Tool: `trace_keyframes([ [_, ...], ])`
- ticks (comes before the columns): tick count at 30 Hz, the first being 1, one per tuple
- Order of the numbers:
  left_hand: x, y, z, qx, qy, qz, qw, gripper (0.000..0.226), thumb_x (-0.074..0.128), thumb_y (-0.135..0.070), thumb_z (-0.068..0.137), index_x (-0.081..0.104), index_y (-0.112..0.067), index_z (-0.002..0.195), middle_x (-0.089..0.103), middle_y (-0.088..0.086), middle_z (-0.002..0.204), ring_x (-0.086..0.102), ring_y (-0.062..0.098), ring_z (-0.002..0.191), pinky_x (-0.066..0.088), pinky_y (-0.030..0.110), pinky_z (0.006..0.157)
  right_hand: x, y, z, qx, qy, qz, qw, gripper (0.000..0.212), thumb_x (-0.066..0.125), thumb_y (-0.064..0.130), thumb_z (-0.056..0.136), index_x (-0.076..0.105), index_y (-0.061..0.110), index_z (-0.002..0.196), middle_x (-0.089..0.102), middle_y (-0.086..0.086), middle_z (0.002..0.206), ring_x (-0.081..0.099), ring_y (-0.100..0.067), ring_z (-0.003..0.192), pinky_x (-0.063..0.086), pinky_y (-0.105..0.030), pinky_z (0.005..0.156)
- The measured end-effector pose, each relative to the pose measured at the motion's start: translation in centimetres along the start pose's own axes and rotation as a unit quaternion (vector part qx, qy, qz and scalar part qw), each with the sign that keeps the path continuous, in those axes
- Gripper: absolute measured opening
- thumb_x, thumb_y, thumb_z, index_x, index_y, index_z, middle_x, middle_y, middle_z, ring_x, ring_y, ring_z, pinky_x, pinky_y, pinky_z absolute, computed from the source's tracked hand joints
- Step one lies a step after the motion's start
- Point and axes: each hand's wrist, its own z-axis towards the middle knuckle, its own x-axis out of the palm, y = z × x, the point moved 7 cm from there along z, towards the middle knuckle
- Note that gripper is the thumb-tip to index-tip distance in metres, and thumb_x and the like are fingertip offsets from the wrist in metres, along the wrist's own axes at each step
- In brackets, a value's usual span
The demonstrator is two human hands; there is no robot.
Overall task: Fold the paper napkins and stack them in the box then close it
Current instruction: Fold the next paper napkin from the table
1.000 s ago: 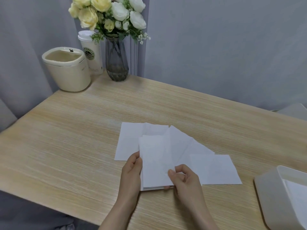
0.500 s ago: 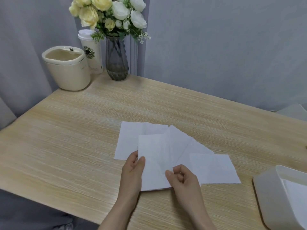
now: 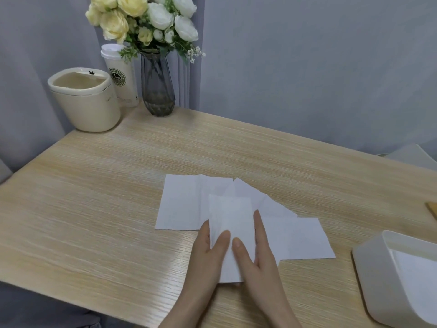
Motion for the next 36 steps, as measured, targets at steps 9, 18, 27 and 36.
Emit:
trace_keyframes([
  [9,-0.2,-0.6,0.6,-0.017,0.0,-0.011,1.0,0.038,0.065,-0.034,0.076,0.065,-0.024,0.113,0.074,-0.001,0.11,0.071,0.017,0.099,0.057,0.043,0.083,-3.0,0.3,1.3,-0.001,0.007,0.012,1.0,0.049,0.048,-0.001,0.095,0.053,0.038,0.124,0.06,0.013,0.129,0.055,0.0,0.119,0.045,-0.025,0.1],
  [18,-1.3,-2.0,1.1,-0.014,-0.013,-0.036,0.999,0.039,0.064,-0.003,0.091,0.064,-0.03,0.118,0.071,0.001,0.08,0.07,0.021,0.066,0.052,0.033,0.04,-7.1,0.6,2.0,0.028,0.025,0.062,0.997,0.043,0.063,0.005,0.088,0.06,0.026,0.125,0.067,0.003,0.086,0.064,-0.011,0.078,0.048,-0.019,0.07],
  [27,0.8,-2.5,-0.6,0.067,-0.137,-0.105,0.983,0.044,0.054,-0.004,0.097,0.066,-0.044,0.112,0.069,0.002,0.107,0.071,0.018,0.091,0.057,0.035,0.05,-7.7,1.4,-0.6,-0.024,-0.036,0.135,0.99,0.059,0.062,0.016,0.081,0.046,0.038,0.134,0.07,0.0,0.112,0.065,-0.011,0.092,0.051,-0.024,0.074],
  [36,3.9,-2.1,-1.2,0.043,-0.049,0.02,0.998,0.038,0.068,-0.005,0.087,0.075,-0.041,0.095,0.061,-0.019,0.069,0.053,0.013,0.047,0.045,0.02,0.047,-13.4,2.7,-2.3,-0.044,-0.137,0.022,0.989,0.032,0.067,0.007,0.085,0.073,0.038,0.089,0.071,0.016,0.086,0.056,0.0,0.065,0.043,-0.01,0.063],
])
